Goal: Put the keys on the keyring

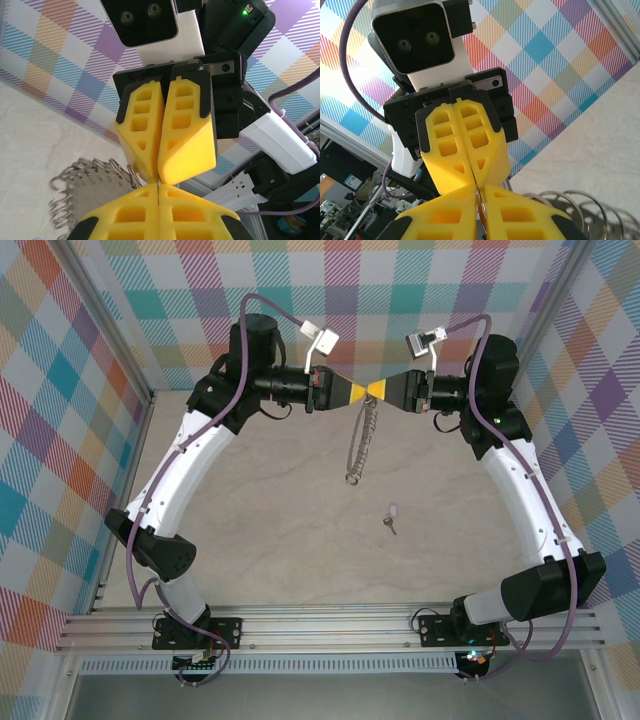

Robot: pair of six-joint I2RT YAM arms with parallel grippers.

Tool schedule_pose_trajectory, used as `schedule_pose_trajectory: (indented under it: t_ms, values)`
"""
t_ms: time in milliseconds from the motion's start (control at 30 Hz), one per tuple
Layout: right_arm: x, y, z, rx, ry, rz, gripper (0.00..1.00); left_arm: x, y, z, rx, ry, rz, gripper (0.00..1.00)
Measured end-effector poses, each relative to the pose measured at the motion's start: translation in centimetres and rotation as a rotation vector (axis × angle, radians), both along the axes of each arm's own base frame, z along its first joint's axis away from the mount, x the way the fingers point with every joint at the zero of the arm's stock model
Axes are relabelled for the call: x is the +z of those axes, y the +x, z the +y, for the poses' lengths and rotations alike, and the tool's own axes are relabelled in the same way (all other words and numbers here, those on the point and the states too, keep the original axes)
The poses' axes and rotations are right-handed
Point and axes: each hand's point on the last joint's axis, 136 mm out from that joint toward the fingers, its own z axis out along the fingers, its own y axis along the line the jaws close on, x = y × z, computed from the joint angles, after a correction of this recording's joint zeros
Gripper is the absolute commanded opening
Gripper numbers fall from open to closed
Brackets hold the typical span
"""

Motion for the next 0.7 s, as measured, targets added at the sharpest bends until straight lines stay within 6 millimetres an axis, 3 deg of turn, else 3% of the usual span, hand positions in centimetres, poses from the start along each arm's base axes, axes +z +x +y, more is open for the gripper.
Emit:
schedule_pose_trajectory:
  t_ms: [167, 300, 433, 633, 700]
  values:
    - [-0.01, -0.13, 0.04, 0.010, 0.000, -0.002, 0.09, -0.03, 0.04, -0.01, 0.001, 0.000, 0.003, 0.00]
    - [-0.12, -0.13, 0.07, 0.013, -0.001, 0.005, 0.17, -0.02, 0.04, -0.02, 0.001, 0.000, 0.004, 0.00]
    - [-0.32, -0.22, 0.32, 0.025, -0.003, 0.011, 0.17, 0.00, 0.08, -0.03, 0.003, -0.001, 0.006, 0.00]
    - [-0.33, -0.30, 0.41, 0.030, -0.004, 0.004, 0.00, -0.06, 0.21, -0.03, 0.010, 0.001, 0.011, 0.00]
    - [-0.36, -0.27, 0.41, 0.029, -0.004, 0.005, 0.00, -0.10, 0.26, -0.02, 0.014, 0.003, 0.014, 0.00]
